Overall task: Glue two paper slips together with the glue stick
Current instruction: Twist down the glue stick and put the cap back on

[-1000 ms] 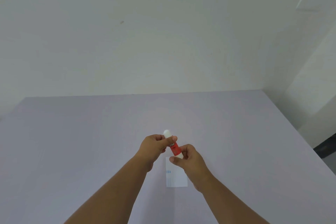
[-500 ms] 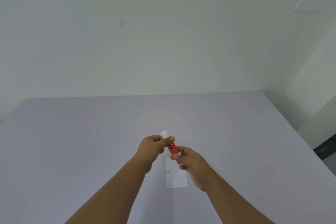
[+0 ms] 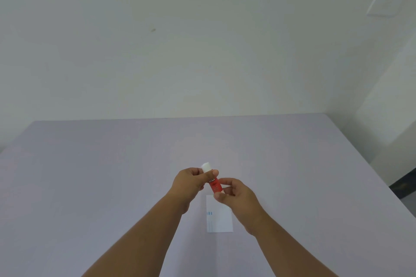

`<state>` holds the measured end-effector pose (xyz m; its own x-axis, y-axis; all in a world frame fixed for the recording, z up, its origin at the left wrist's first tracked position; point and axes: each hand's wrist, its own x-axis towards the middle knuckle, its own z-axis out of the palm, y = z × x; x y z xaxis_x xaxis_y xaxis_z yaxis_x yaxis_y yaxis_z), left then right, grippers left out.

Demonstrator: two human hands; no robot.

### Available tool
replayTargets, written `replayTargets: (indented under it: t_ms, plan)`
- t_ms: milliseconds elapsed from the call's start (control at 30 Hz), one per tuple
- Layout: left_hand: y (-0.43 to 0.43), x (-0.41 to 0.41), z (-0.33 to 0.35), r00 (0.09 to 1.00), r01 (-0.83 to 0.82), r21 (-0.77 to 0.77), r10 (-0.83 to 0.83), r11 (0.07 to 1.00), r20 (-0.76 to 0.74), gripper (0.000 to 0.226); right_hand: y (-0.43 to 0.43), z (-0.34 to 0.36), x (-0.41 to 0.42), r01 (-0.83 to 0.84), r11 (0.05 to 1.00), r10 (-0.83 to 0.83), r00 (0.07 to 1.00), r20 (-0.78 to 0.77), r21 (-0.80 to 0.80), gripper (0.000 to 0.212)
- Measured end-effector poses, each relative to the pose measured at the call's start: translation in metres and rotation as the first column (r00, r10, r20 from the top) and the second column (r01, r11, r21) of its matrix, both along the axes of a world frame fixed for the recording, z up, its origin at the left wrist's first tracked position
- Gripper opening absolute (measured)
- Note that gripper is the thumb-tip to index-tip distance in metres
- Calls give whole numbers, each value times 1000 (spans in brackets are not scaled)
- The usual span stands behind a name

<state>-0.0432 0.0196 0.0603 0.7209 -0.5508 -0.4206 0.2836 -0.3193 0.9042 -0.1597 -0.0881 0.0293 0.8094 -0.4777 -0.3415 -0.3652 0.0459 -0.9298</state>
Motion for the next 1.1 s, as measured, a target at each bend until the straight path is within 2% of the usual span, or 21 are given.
replayTargets:
  t_ms: [67,100,233,267,333,500,667,733,833,967,1033,1100]
  plan:
    - [0,-2,0,1000,13,4,-13,1000,0,36,3,1,3,-3,988,-5,998,-55,-153,39]
    - [0,-3,0,1000,19,6,-19,1000,2,32,3,2,4,-22,984,10,998,-69,-178,38]
    - [2,-2,-1,1000,9,-11,-9,1000,-16,26,-1,4,0,-133,991,134,990,-48,24,18]
    - [3,-1,-1,1000,9,-13,-9,1000,-17,25,-1,4,-1,-147,988,148,988,-35,40,11]
    - [3,-1,-1,1000,8,-11,-8,1000,-10,25,0,2,0,-133,990,131,990,-42,-43,4]
    - [-1,-5,0,999,-3,33,1,999,39,34,6,-5,9,-94,909,40,989,-141,-406,22]
    - [-5,-9,-1,996,-51,66,46,997,75,43,14,-11,14,-44,838,-24,993,-117,-544,22]
    - [-5,-10,0,994,-74,77,67,994,89,45,16,-12,14,-51,824,-10,995,-104,-564,23]
    - [-4,-7,-1,993,-78,83,70,993,99,43,17,-10,14,-44,860,32,999,-32,-509,25]
    - [-3,-4,-5,993,-62,102,51,993,106,45,15,-12,16,-44,834,43,999,-15,-551,36]
    - [-3,0,-5,996,9,108,-19,994,84,43,13,-15,17,-28,830,17,1000,-26,-558,36]
    - [-2,8,-5,993,116,89,-118,989,17,41,9,-18,20,-15,828,-7,999,-37,-560,28]
